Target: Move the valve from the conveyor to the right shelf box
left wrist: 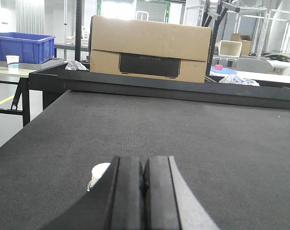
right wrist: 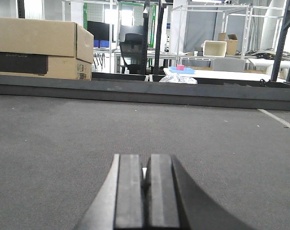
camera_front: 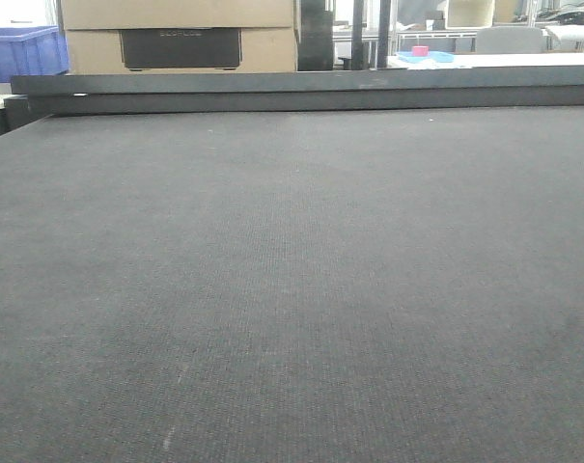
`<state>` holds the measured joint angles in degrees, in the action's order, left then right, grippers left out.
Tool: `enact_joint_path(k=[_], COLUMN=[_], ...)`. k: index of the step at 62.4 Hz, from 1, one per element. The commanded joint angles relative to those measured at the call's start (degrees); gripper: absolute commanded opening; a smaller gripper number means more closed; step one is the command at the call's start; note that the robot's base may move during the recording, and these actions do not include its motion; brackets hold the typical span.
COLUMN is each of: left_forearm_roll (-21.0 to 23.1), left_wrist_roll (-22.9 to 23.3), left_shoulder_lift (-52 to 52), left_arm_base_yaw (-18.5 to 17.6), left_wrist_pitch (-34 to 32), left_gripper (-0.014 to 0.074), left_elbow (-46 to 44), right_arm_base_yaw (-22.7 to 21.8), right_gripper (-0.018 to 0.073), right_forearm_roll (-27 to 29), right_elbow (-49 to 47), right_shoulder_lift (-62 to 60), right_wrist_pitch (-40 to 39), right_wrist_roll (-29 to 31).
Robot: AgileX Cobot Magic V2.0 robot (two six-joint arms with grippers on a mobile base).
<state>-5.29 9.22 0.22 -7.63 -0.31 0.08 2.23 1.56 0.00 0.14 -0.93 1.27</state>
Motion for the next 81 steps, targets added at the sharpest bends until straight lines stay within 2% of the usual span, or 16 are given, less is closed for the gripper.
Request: enact_joint_path(k=[1,55,63,70,81], left_forearm_roll=[0.21,-0.22,2.15,2.48,2.48], left_wrist_roll=[0.00,0.00,0.00,0.00,0.00], left_shoulder_lift=[-0.22,-0.22,-0.22,-0.22,5.99], left_arm_base_yaw=[-0.04,-0.04,-0.04,-0.04,-0.04], left_wrist_pitch=[-1.02,-0.77,0.31,5.81,21.91], left_gripper=[-0.0111,-0.0111,-0.0111,-0.0111,-0.0111], left_elbow=[-0.08,-0.08,-0.47,-7.26,-22.90], right_arm_base_yaw=[-0.32,-0.32,-0.32,-0.32,-0.32], right_gripper=[-0.0167,-0.0167,-0.0167,-0.0167,-0.0167], right_forearm_roll=[-0.37,-0.37,-0.37,-0.37,-0.37], right_elbow=[0.00,0.00,-0.13,-7.22,-24.66], right_shoulder_lift=[-0.14,-0.14,-0.14,-0.14,6.74], right_wrist_pitch=[-1.28,-2.78,-3.13,3.00,20.58], right_wrist_roll=[-0.03,-0.03,-0.03,-0.03,-0.03])
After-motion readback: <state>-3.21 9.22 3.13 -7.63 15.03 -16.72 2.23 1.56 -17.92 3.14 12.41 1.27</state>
